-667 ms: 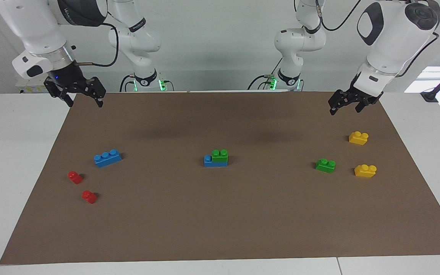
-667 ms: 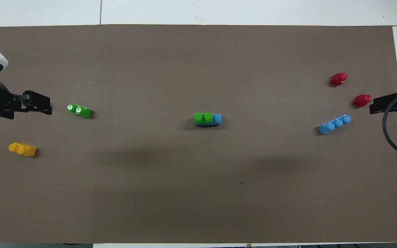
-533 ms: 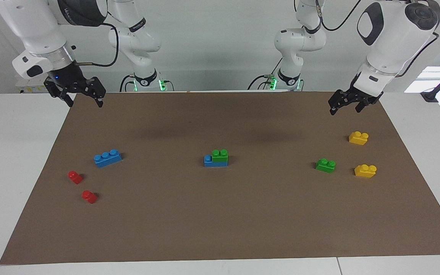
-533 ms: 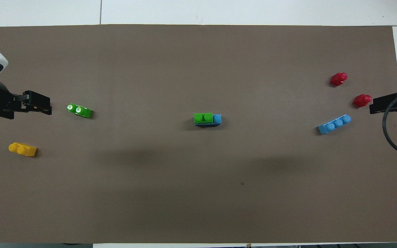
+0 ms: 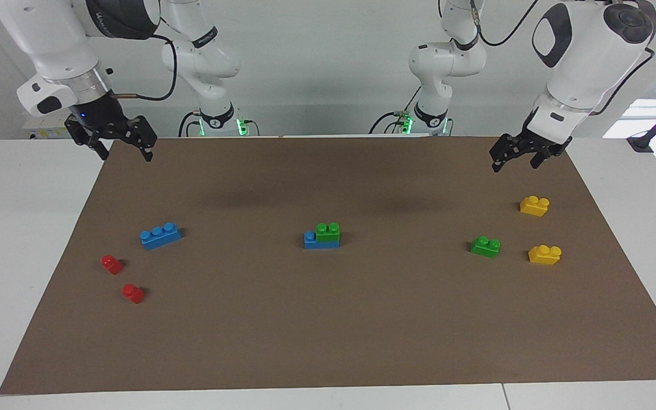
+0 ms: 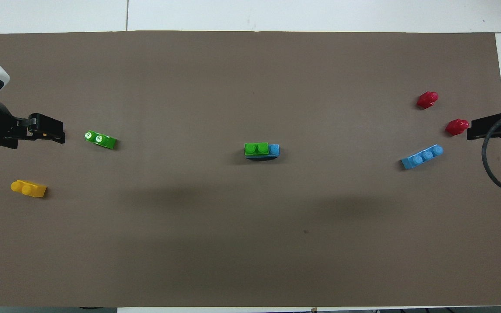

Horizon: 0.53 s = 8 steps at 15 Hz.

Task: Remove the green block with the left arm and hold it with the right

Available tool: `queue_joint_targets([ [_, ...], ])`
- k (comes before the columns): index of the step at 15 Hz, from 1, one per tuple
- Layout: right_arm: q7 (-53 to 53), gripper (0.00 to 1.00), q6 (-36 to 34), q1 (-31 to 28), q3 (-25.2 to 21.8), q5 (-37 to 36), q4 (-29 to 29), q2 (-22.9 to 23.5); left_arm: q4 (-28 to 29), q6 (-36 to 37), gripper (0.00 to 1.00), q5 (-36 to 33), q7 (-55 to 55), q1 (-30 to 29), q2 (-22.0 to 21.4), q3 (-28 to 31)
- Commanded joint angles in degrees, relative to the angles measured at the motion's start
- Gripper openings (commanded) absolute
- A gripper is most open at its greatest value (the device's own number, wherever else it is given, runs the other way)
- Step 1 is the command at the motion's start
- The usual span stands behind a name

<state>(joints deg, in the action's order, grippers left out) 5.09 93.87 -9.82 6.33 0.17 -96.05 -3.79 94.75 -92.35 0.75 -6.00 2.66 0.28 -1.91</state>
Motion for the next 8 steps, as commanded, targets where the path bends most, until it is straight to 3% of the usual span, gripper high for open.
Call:
queue_joint_targets([
  [1,15.5,0.98,2.2,1.6,0.4,-0.7,-1.5,-0.3,0.2,1.8,1.0,0.1,-0.2,0.1,-0.8,0.1],
  [4,38.4,0.96,2.5,2.8,0.5,4.6,-2.2,0.6,2.1,-0.1,1.0,0.1,-8.4,1.4,-1.1,-0.2],
  [8,55.5,0.95,5.4,3.5,0.5,12.3,-3.9,2.7,3.0,-1.2,1.0,0.9,-24.7,5.9,-0.7,-0.3],
])
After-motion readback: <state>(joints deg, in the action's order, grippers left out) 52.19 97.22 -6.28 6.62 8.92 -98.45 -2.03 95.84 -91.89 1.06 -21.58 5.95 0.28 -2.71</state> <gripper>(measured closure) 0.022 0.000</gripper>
